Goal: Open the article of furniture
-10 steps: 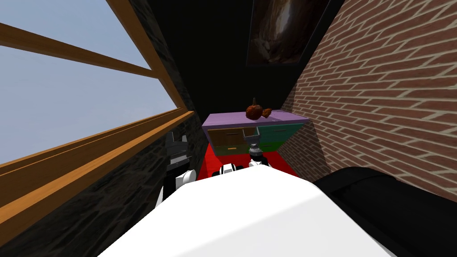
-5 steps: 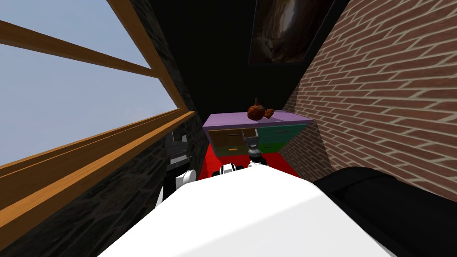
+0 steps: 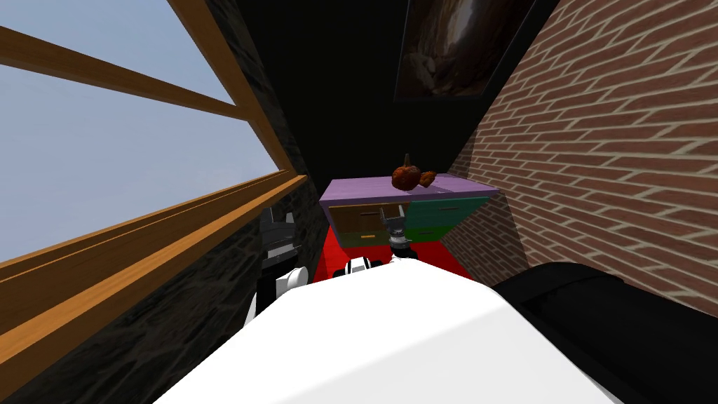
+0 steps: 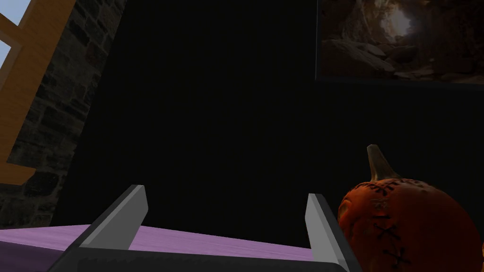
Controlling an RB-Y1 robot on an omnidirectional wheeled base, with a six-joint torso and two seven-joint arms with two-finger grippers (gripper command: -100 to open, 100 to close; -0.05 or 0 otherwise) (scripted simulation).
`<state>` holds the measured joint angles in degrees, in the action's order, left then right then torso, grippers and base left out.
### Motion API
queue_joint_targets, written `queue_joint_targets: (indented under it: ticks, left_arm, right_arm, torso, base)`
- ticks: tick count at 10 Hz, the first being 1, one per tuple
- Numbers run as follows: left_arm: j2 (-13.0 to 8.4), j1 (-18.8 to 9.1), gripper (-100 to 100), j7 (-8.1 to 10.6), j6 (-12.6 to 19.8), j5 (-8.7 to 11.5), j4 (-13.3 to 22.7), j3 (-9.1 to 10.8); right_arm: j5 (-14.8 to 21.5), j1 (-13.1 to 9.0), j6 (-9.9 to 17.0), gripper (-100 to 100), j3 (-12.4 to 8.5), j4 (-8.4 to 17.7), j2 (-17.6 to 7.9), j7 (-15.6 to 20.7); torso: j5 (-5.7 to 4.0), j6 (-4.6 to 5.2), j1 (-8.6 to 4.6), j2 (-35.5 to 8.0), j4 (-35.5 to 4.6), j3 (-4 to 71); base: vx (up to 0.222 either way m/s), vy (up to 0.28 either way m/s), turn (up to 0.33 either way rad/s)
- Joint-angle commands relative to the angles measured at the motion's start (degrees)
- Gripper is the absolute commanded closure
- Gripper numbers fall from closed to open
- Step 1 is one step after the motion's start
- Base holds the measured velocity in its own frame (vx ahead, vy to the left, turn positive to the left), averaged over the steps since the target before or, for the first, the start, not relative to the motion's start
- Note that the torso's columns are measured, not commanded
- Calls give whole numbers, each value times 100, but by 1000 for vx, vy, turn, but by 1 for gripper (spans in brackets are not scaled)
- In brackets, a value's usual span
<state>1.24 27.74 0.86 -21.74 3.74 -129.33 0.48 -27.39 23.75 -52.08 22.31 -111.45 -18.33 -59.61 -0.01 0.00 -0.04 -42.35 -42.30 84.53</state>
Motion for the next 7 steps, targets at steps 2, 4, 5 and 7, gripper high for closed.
queue_joint_targets:
  ticks: [2,4,5,7]
  left_arm:
    - [0,0,0,0,0,0,0,0]
    - [0,0,0,0,0,0,0,0]
    - [0,0,0,0,0,0,0,0]
    - [0,0,0,0,0,0,0,0]
  right_arm:
    - [-267,-39,-144,-100,171,168,-97,-513]
    - [-525,-75,-283,-100,333,328,-191,-877]
    - [-525,-75,-283,-100,333,328,-191,-948]
    - [-783,-114,-415,-100,491,486,-281,-1314]
  torso:
    - [2,0,7,11,3,7]
    - [0,-1,2,5,1,1]
    - [1,0,5,8,2,4]
    - [2,-1,10,12,3,6]
  base:
    - [50,25,8]
    - [52,21,22]
    - [29,19,-1]
    - [61,39,23]
